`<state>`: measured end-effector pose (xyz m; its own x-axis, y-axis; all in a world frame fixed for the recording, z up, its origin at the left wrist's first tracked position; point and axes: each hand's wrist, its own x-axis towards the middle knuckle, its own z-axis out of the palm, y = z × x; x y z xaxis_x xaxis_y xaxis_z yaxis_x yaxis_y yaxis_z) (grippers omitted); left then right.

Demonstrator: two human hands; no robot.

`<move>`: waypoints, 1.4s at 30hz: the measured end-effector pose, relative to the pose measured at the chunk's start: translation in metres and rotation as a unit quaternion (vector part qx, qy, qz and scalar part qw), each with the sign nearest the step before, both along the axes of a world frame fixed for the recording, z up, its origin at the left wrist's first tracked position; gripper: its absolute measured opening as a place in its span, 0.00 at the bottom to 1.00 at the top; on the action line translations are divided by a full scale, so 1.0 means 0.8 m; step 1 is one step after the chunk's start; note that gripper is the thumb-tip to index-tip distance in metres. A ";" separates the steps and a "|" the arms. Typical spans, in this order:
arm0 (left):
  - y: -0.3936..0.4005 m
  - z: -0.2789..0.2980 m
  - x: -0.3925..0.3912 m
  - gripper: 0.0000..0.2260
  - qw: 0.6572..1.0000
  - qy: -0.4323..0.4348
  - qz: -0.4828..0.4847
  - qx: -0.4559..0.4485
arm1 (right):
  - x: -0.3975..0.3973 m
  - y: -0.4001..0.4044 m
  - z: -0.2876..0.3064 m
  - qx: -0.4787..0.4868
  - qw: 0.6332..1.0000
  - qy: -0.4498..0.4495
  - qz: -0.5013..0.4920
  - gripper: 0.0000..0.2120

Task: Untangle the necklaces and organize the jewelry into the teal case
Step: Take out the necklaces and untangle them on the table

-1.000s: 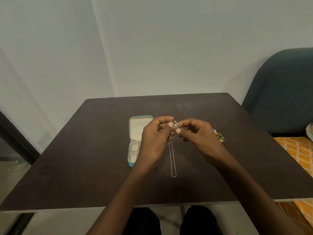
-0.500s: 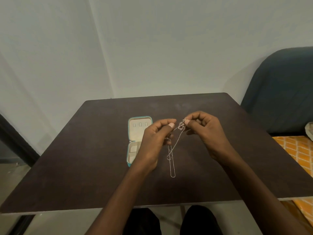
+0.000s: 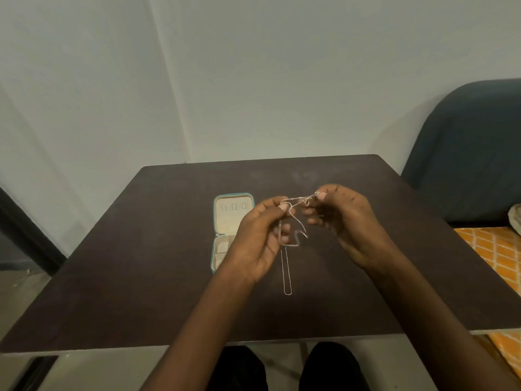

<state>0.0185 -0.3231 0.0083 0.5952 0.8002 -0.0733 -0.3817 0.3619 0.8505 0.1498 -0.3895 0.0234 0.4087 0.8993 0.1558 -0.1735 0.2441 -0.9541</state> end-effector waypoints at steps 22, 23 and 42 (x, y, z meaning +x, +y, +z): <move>0.033 -0.035 -0.027 0.03 0.990 0.144 -0.006 -0.015 | 0.030 -0.010 0.019 0.015 0.999 0.034 -0.029 0.11; 0.038 -0.033 -0.029 0.03 0.992 0.105 -0.004 -0.069 | 0.034 -0.011 0.019 0.011 0.998 0.045 -0.037 0.11; 0.078 0.047 -0.057 0.08 0.991 0.070 0.017 0.115 | 0.038 0.004 -0.005 -0.058 0.972 0.230 0.009 0.08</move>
<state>-0.0270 -0.2608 0.0459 0.5644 0.8249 0.0331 -0.2633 0.1419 0.9542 0.1804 -0.3859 0.0196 0.3954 0.9076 -0.1413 -0.5904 0.1333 -0.7960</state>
